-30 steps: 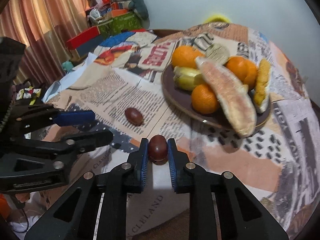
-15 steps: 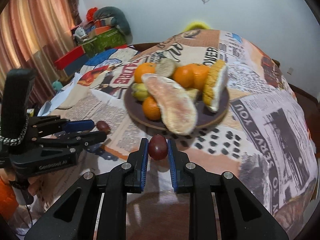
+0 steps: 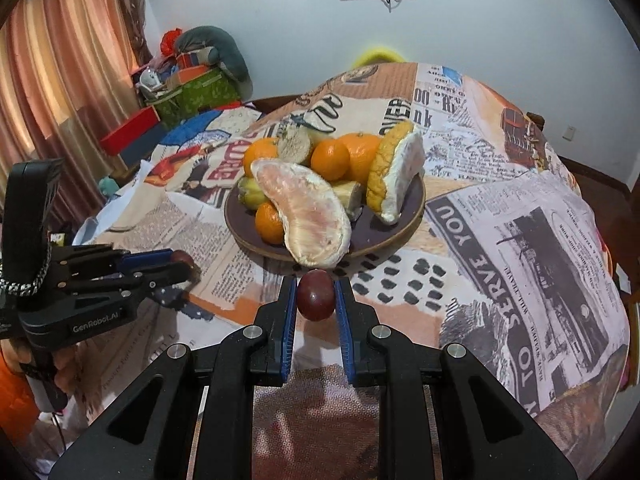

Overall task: Organize fruits
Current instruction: 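Lower both dates onto the plate and open both grippers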

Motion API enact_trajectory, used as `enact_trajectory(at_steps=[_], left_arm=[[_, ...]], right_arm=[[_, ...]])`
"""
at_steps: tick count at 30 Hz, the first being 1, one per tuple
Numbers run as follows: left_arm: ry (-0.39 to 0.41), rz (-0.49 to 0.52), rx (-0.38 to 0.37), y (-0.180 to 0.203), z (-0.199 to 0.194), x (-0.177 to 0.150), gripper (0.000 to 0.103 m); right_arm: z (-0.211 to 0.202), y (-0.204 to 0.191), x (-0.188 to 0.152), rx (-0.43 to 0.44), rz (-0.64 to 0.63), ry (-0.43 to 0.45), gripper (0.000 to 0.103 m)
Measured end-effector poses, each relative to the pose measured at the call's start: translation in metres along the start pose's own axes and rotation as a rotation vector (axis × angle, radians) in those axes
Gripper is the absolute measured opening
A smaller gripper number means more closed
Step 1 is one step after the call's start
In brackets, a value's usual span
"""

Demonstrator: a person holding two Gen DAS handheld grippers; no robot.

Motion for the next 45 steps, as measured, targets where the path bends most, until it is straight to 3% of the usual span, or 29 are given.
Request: enact_trajectory(at_steps=[15, 30, 36, 40, 45], left_arm=[[0.122, 0.024, -0.024, 0.018, -0.032, 0.036, 0.022], [0.054, 0.044, -0.033, 0.018, 0.019, 0.065, 0.022], [0.055, 0.032, -0.045, 0.015, 0.022, 0.070, 0.024], [0.051, 0.019, -0.051, 0.012, 0.022, 0.070, 0.028], [0.060, 0.018, -0.031, 0.011, 0.018, 0.068, 0.029]], right_arm=[[-0.033, 0.010, 0.028, -0.009, 0.011, 0.115, 0.018], [0.006, 0.022, 0.052, -0.017, -0.011, 0.072, 0.018], [0.013, 0.021, 0.056, -0.018, -0.028, 0.065, 0.018], [0.014, 0.022, 0.057, -0.015, -0.028, 0.063, 0.026], [0.011, 0.023, 0.057, -0.014, -0.022, 0.071, 0.027]])
Point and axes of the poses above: each gripper's, at about its wrist camera, not at the fingertips, and z roughly the way its jaws point, y to its right, x to its top, the point moved 5 cm from there along z, roughly the way its jaws point, and after that the axes turned 15 degrees about -y, right-handed, at the moved point
